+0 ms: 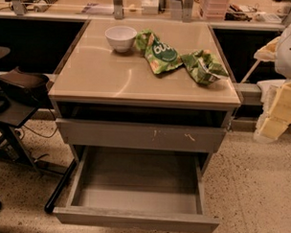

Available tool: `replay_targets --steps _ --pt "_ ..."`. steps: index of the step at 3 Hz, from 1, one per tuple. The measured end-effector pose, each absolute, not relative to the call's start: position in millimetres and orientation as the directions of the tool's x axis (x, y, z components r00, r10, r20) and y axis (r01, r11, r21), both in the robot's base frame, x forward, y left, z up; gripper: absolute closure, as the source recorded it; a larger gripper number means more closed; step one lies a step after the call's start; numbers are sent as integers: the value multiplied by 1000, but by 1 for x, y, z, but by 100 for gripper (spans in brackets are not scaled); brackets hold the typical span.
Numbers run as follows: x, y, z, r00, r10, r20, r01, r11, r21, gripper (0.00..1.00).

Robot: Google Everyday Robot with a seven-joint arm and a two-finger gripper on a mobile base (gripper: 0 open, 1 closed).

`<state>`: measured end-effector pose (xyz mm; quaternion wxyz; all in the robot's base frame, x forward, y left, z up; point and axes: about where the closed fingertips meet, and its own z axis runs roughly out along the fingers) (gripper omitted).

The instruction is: Close middle drawer

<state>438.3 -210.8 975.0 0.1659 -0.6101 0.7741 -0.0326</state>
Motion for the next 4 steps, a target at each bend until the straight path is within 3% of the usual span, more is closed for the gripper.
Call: replay_targets --steps 2,4 --pt "417 -183 892 -94 -958 -270 -957 161 -239 0" --pt "381 -148 709 -139 -888 -437 -979 190 -74 0"
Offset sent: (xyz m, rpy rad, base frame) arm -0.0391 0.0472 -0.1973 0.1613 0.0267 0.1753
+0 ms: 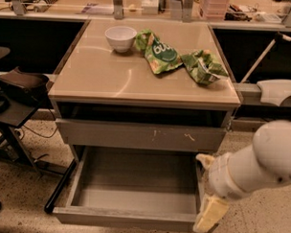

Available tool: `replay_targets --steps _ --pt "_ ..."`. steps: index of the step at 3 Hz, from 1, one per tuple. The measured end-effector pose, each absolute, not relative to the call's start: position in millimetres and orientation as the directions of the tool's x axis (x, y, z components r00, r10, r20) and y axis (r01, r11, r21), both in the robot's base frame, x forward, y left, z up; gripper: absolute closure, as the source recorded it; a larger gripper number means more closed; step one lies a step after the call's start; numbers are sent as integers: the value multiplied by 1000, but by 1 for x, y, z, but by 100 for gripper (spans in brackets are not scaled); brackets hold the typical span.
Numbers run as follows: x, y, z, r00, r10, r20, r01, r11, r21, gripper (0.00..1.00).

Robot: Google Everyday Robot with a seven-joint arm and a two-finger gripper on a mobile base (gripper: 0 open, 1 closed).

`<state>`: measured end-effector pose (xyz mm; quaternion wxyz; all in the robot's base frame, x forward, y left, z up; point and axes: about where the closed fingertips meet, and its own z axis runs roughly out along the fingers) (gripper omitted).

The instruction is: Close middle drawer

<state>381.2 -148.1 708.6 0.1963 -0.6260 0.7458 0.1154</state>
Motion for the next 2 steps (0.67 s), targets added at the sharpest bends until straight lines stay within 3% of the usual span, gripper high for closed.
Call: replay_targets --steps 2 --pt "303 -156 541 -392 -760 -519 -912 395 110 0"
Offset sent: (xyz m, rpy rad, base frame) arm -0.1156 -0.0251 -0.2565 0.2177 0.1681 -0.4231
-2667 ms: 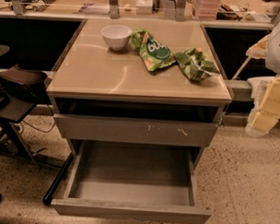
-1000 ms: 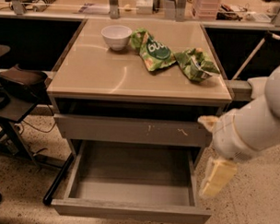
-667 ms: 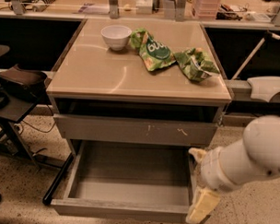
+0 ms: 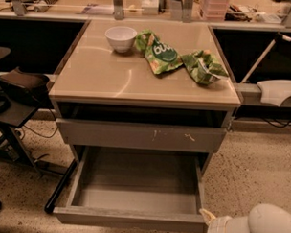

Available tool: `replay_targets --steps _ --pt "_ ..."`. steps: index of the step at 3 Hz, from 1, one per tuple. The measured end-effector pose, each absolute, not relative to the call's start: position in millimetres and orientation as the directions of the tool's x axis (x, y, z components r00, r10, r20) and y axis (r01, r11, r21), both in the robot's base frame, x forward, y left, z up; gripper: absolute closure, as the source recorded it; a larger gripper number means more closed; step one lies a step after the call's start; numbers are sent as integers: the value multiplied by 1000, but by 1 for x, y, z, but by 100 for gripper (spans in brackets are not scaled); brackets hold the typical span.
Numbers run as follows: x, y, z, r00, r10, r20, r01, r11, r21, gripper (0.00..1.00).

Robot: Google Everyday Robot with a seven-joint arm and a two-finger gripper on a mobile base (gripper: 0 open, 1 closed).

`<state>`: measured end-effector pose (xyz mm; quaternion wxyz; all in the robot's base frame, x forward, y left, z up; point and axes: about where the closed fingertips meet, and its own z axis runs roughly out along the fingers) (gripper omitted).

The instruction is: Close middle drawer

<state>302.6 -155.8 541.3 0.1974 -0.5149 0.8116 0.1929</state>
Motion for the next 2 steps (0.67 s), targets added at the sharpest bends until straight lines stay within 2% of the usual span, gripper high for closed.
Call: replay_targets --steps 1,2 --pt "277 -148 490 -446 -706 -550 -884 444 147 0" --pt "277 -146 482 -456 -695 -557 -878 455 151 0"
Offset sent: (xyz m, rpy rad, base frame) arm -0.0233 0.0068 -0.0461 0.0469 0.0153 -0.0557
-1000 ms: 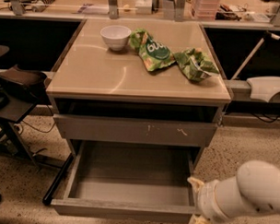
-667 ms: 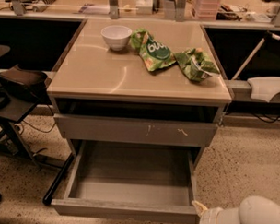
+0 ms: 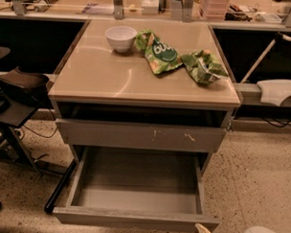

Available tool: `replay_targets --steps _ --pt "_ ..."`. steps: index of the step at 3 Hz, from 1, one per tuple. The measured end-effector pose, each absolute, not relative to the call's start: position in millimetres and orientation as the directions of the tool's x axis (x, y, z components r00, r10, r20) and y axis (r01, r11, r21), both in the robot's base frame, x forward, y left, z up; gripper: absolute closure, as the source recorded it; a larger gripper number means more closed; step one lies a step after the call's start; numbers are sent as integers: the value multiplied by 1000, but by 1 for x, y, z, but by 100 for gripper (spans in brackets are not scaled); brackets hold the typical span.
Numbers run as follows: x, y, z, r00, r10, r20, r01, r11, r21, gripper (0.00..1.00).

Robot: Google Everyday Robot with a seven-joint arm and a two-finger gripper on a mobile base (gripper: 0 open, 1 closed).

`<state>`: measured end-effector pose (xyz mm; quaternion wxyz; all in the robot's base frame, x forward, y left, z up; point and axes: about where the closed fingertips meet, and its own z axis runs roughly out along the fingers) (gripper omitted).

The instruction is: Close middle drawer

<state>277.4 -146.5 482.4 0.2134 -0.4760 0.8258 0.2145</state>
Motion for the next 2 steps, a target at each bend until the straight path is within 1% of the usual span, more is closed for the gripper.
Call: replay_targets --steps 1,2 --pt "266 -142 458 -480 -683 -550 -872 438 218 0" --pt "267 -135 420 -514 -673 -532 -857 423 293 0"
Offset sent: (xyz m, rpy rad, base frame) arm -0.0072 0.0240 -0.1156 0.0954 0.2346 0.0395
